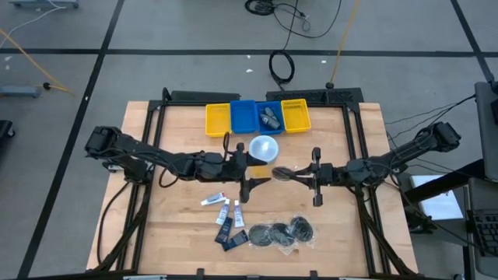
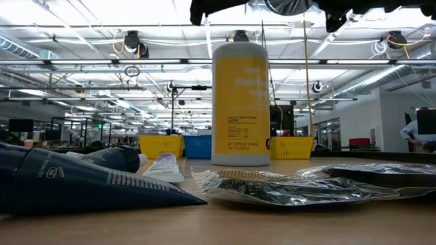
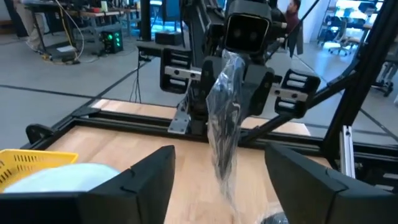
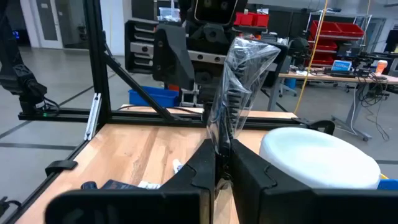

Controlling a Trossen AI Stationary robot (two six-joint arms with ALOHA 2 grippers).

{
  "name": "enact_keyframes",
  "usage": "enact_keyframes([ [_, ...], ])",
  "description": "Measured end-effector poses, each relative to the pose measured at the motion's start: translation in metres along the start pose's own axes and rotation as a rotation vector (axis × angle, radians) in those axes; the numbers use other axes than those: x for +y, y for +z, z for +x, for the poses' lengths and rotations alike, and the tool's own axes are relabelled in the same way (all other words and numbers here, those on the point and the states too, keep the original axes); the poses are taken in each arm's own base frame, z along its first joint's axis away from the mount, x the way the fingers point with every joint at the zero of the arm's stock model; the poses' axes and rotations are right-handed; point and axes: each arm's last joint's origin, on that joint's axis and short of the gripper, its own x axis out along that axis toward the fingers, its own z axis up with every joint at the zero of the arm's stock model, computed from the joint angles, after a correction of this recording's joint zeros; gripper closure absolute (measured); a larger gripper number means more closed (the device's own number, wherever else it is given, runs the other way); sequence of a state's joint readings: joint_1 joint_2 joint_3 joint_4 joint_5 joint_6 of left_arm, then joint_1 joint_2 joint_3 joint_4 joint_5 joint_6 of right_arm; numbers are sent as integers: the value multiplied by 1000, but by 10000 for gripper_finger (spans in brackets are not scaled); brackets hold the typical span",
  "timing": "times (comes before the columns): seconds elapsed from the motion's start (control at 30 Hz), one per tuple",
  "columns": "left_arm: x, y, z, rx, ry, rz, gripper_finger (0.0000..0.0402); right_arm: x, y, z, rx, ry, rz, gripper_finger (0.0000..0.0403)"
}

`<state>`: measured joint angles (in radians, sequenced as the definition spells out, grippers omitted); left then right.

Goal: Pick & Place Travel size toiletries
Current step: Put the hairbrush into the left yellow basket

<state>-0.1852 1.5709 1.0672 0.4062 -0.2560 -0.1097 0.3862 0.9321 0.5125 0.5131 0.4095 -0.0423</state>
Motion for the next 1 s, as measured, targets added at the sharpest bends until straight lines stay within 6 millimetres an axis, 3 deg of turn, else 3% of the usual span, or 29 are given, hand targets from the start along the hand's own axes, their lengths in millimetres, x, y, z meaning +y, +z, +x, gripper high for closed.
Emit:
enact_keyframes([
  [0.37, 9, -11, 18, -46, -52, -18, 140, 1, -3, 4, 2, 15, -6, 384],
  [0.73, 11, -6, 18, -87, -64, -23, 141, 1, -6, 8, 17, 8, -11, 384],
  [1.0, 11, -9, 18, -63, -63, -18, 208, 1, -6, 8, 11, 8, -8, 384],
])
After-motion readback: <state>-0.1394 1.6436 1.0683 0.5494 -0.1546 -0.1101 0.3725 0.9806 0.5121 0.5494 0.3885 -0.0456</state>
